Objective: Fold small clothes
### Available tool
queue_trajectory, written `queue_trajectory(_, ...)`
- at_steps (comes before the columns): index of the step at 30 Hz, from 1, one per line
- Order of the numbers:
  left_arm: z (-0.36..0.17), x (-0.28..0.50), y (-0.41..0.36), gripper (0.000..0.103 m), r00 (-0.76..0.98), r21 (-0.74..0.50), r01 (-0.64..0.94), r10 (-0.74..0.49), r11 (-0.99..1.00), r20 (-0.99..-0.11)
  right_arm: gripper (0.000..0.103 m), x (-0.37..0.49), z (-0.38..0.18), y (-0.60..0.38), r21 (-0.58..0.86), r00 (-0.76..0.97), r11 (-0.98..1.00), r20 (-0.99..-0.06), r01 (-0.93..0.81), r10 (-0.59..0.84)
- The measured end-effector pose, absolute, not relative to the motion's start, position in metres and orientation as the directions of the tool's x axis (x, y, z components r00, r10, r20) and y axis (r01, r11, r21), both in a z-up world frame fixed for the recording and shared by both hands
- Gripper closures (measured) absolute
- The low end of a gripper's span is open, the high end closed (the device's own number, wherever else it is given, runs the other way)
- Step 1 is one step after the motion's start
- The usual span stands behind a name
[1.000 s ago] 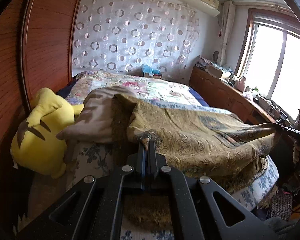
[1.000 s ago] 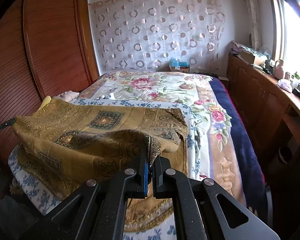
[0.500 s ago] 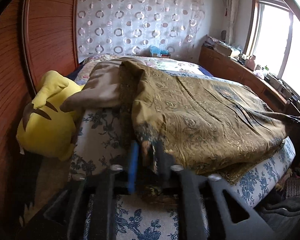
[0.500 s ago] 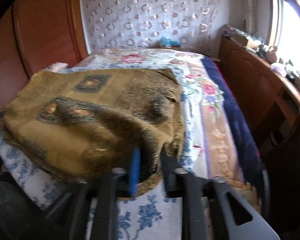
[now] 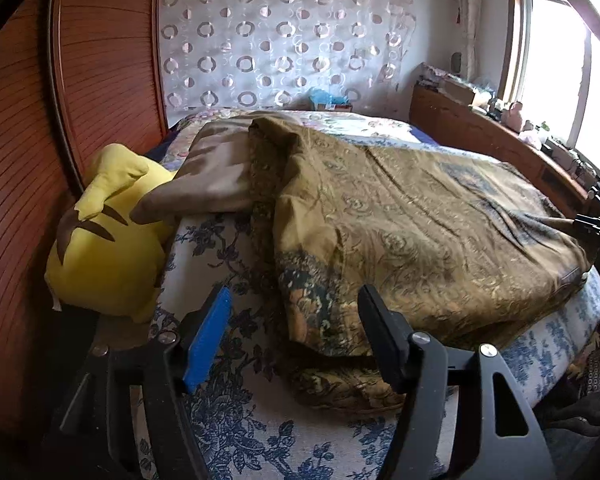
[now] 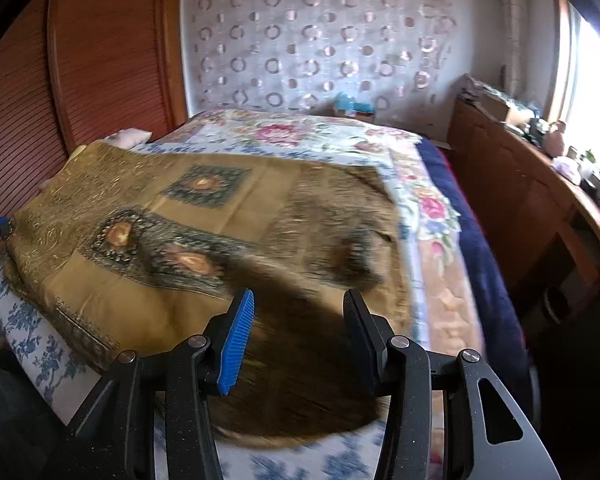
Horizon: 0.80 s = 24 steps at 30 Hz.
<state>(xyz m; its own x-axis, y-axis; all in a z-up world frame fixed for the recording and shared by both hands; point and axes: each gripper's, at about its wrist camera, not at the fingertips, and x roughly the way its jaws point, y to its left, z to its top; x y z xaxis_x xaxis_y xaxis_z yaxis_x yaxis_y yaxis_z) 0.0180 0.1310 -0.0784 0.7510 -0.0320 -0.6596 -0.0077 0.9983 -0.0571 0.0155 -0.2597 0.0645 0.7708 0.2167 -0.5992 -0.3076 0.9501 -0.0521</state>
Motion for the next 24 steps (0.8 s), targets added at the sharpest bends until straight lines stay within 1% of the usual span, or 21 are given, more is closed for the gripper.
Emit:
queue_trajectory(5,-0.082,0.017,0.136,0.036,0.747,-0.054,-0.024,-0.017,0.998,-0.665,0.055,0.032,0.04,-0.247,-0.042,0.729,0.933,-0.637,-0.357,0.25)
queue_trajectory(12,-0.086,0.017,0.138,0.036,0.744,-0.053,-0.031,-0.013,0.998,-0.668,0.055,0.052,0.019,-0.235,-0.043,0.686,0.923,-0.682,-0.383,0.253)
queue_trajectory(14,-0.086,0.017,0.139,0.036,0.745,-0.055,-0.03,-0.014,0.998,-0.667,0.055,0.056,0.018,-0.235,-0.052,0.689,0.922,-0.681,-0.383,0.248)
queue_trajectory(18,-0.085,0.016,0.143,0.036,0.759,-0.098,-0.04,-0.034,0.994,-0.651,0.053,0.059,0.016,-0.235,-0.064,0.697,0.923,-0.676,-0.38,0.24)
queue_trajectory(24,-0.084,0.019,0.151,0.036,0.77,-0.152,-0.054,-0.056,0.987,-0.635,0.051,0.053,0.017,-0.232,-0.05,0.693,0.921,-0.675,-0.386,0.253)
